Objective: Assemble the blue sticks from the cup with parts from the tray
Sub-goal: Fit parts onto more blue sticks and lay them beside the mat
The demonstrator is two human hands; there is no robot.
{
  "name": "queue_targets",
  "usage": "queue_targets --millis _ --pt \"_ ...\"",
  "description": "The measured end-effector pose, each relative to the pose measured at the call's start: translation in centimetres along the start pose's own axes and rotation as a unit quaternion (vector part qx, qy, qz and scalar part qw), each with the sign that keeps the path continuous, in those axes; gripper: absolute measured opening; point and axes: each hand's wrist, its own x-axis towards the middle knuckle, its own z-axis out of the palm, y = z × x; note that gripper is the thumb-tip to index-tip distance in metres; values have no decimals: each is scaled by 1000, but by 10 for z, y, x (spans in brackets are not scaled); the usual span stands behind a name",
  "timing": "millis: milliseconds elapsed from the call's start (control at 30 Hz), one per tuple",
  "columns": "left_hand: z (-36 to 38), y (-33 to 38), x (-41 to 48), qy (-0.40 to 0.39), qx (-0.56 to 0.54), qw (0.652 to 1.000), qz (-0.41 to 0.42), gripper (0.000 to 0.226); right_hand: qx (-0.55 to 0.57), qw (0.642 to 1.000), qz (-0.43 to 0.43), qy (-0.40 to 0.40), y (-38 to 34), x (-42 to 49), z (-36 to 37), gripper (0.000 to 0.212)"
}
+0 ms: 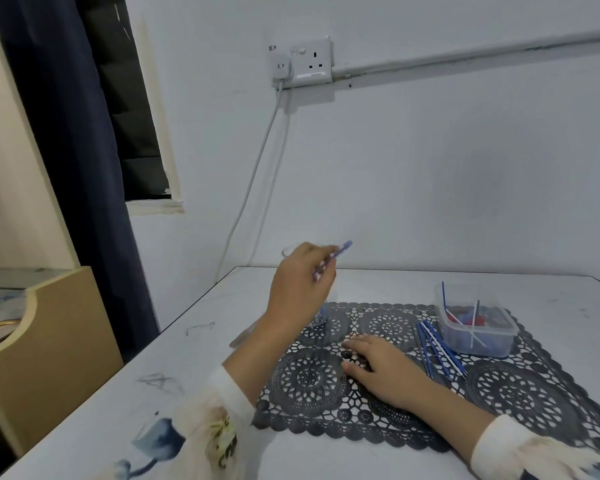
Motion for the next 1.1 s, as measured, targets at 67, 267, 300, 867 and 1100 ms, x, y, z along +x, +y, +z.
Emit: queue_targets --millis 67,267,300,867,1100 --pt "5 -11 -22 -34 36 999 -21 27 11 1000 7 27 -1 -1 -2 47" --pt "11 -32 -56 -118 85 988 -49 22 6 995 15 98 -3 -2 -8 41" --pt "13 -35 -57 -129 89 986 -53 21 3 994 17 108 -1 -2 -8 41" --pt "24 -42 -67 -211 57 971 98 19 -134 968 -133 164 22 9 -20 37" --pt "19 -39 -65 -180 68 972 134 19 -106 962 -158 194 21 8 -23 32"
